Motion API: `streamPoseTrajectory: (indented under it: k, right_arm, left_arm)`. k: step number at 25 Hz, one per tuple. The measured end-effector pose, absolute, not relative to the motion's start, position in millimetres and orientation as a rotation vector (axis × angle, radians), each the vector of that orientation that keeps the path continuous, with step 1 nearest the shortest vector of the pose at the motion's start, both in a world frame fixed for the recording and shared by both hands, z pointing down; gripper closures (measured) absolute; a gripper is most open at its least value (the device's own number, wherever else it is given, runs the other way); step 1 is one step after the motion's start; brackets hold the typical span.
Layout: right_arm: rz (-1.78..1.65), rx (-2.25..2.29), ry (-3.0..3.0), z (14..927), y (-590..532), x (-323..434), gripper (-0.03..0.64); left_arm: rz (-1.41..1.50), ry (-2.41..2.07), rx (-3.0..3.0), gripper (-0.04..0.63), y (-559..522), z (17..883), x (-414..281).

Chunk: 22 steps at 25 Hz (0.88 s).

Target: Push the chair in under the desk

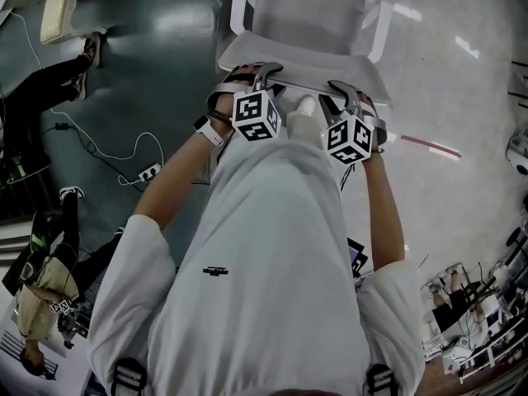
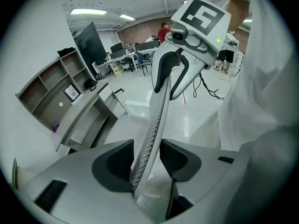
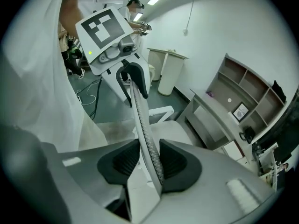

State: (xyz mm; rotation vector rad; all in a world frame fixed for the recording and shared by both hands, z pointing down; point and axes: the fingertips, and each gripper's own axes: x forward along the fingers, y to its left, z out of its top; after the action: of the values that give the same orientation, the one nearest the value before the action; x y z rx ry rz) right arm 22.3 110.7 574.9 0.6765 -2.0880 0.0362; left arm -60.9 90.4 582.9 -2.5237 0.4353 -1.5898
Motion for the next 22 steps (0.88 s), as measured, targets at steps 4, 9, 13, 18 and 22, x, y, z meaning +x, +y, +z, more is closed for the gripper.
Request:
streamPoseTrajectory:
  k: [4,9,13,18,22]
  right_arm:
    - [0.024,0.682,-2.083,577.3,101.3,24.6,0.474]
    - [-0.011,0.695,-2.079,580.9,80.6,27.4,0.474]
    - [-0.016,0.692,-2.083,578.9,55.7,29.2,0.474]
    - [0.013,0.683,-2.083,582.4,25.5,27.7,0.474]
    - [0.031,0.676,-2.083,582.1,6.0,26.2,0.474]
  left_arm:
    - [-1.588,0.451,-2.522,0.419,81.2,584.9,-58.8]
    - [-1.567,0.507,-2.514,0.409,59.8,588.1,-56.1]
    - [-1.559,0.539,-2.502,0.405,34.2,586.3,-54.5]
    - [-1.549,0.562,-2.479,0.398,2.3,590.0,-55.9]
    - [-1.534,0.573,-2.46,0.394,-18.5,590.1,-57.1]
